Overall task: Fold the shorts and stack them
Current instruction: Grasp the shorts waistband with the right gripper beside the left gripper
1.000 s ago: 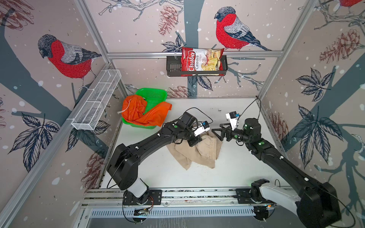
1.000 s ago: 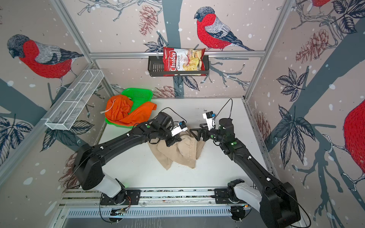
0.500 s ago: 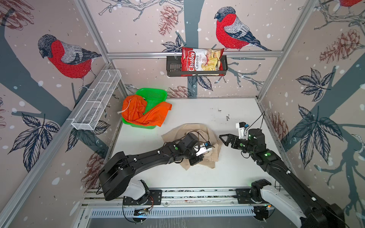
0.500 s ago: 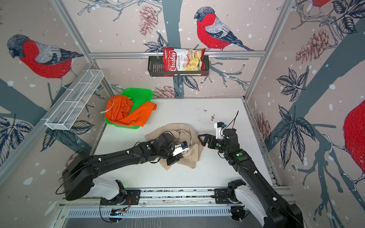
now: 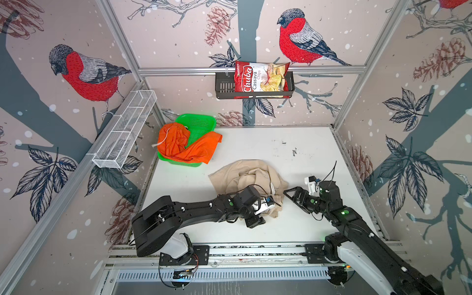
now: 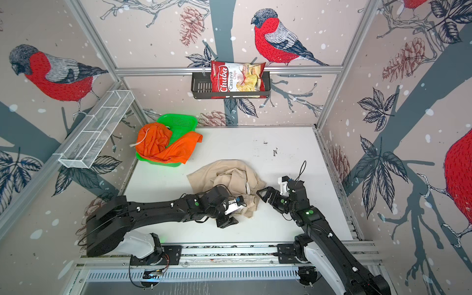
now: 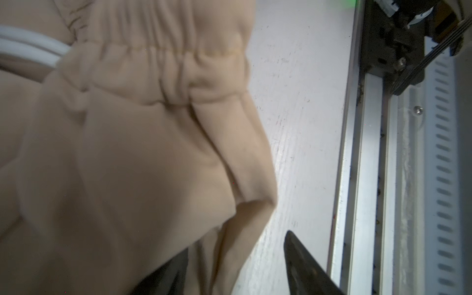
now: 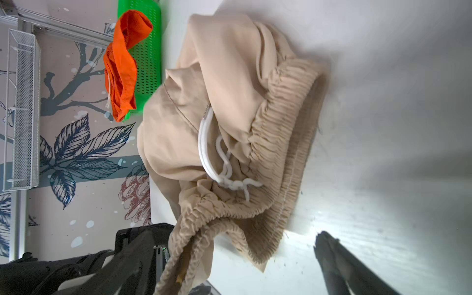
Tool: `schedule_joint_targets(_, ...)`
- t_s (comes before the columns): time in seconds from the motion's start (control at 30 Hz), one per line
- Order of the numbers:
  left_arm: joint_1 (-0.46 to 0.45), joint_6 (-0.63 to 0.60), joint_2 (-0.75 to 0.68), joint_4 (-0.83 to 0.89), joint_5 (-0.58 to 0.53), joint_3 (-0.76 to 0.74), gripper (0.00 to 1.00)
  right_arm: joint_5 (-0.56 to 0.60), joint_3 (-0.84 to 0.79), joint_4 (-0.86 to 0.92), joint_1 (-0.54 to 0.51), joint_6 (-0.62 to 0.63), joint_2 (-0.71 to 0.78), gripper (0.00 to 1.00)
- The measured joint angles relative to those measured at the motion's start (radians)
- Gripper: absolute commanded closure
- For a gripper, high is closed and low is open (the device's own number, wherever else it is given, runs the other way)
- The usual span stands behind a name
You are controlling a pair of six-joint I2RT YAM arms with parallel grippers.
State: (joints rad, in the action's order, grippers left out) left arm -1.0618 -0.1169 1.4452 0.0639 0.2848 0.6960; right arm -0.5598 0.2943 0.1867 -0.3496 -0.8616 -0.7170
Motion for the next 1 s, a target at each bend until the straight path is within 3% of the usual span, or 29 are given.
schedule_joint_targets(0.27,0.000,0.105,-0.116,-0.158,-0.011,-0.116,0.38,-0.076,-0.079,-0.075,-0.098,-0.214,0.079,0.00)
schedule_joint_targets(0.57,0.001,0.107,-0.040,-0.176,-0.079,-0.084,0.48,-0.070,-0.206,-0.309,-0.228,-0.539,0.125,0.05)
schedule_joint_targets(1.0,-0.001,0.083,0.008,-0.149,-0.076,-0.089,0.51,-0.024,-0.218,-0.494,-0.281,-0.685,-0.004,0.17)
